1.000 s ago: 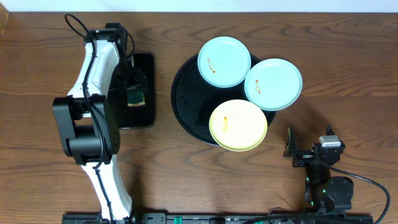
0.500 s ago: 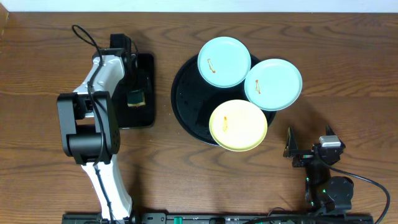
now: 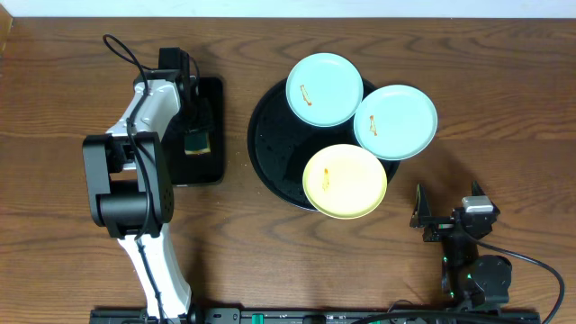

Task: Clean dirty plates on tray and stack at the side
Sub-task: 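Reach the left gripper down to the sponge in the black tray, then grasp the green sponge with the left gripper and lift it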

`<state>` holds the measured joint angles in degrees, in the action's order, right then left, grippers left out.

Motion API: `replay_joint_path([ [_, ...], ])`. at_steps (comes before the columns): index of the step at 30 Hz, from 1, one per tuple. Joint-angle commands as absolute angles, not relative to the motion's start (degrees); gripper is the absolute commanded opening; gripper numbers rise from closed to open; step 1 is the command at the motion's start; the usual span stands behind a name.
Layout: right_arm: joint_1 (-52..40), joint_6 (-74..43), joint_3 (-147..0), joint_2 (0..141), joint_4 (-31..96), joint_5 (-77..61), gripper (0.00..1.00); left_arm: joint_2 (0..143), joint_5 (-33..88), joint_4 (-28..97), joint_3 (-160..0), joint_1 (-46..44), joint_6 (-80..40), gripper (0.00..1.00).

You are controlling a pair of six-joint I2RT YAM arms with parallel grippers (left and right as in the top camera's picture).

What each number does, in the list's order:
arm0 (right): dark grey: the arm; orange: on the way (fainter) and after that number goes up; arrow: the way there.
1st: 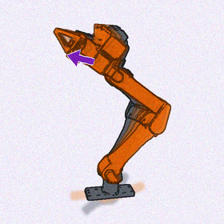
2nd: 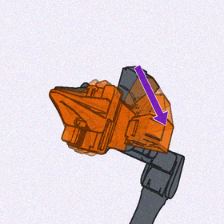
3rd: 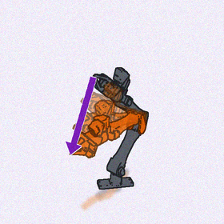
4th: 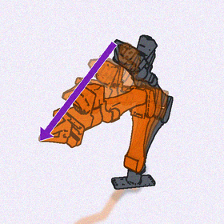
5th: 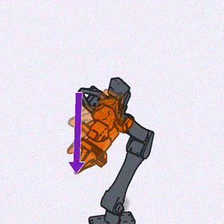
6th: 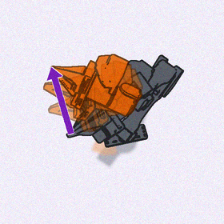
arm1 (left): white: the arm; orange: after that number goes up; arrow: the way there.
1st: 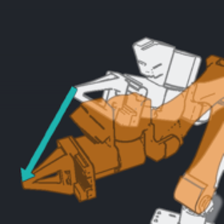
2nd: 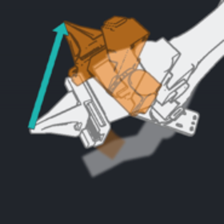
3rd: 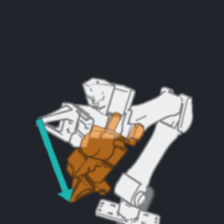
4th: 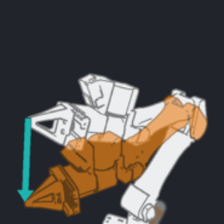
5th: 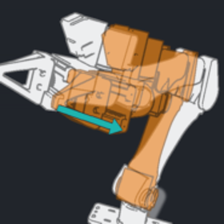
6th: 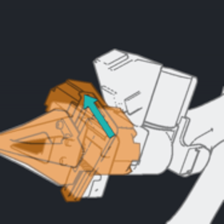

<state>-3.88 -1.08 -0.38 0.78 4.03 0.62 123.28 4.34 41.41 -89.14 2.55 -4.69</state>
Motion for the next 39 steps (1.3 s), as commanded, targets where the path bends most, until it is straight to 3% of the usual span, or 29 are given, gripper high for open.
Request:
replay_joint_path([
  [1,-3.4,-1.9,-0.3,0.6,4.3,0.4,0.99,123.6,4.4,42.7,-88.9,2.8,-5.0,0.6],
  [5,-3.4,-1.9,-0.3,0.6,4.3,0.4,0.99,123.6,4.4,43.4,-88.9,2.8,-5.0,0.59],
  [7,-3.4,-1.9,-0.3,0.6,4.3,0.4,0.99,123.6,4.4,43.0,-88.9,2.8,-5.0,0.5],
  [10,-3.4,-1.9,-0.3,0.6,4.3,0.4,0.99,122.9,3.6,42.5,-89.8,3.2,-4.8,0.45],
  [12,-3.4,-1.9,-0.3,0.6,4.3,0.4,0.99,120.4,3.4,42.8,-91.4,3.9,-3.4,0.26],
  [13,-3.4,-1.9,-0.3,0.6,4.3,0.4,0.99,118.9,3.4,42.8,-91.5,4.2,-3.4,0.08],
  [24,-3.4,-1.9,-0.3,0.6,4.3,0.4,0.99,100.7,3.3,47.0,-91.2,4.4,-3.2,0.07],
  [31,-3.4,-1.9,-0.3,0.6,4.3,0.4,0.99,91.0,-5.0,46.3,-89.5,4.4,-6.9,0.07],
  [39,-3.4,-1.9,-0.3,0.6,4.3,0.4,0.99,88.4,-5.6,46.2,-89.0,4.4,-7.1,0.07],
])
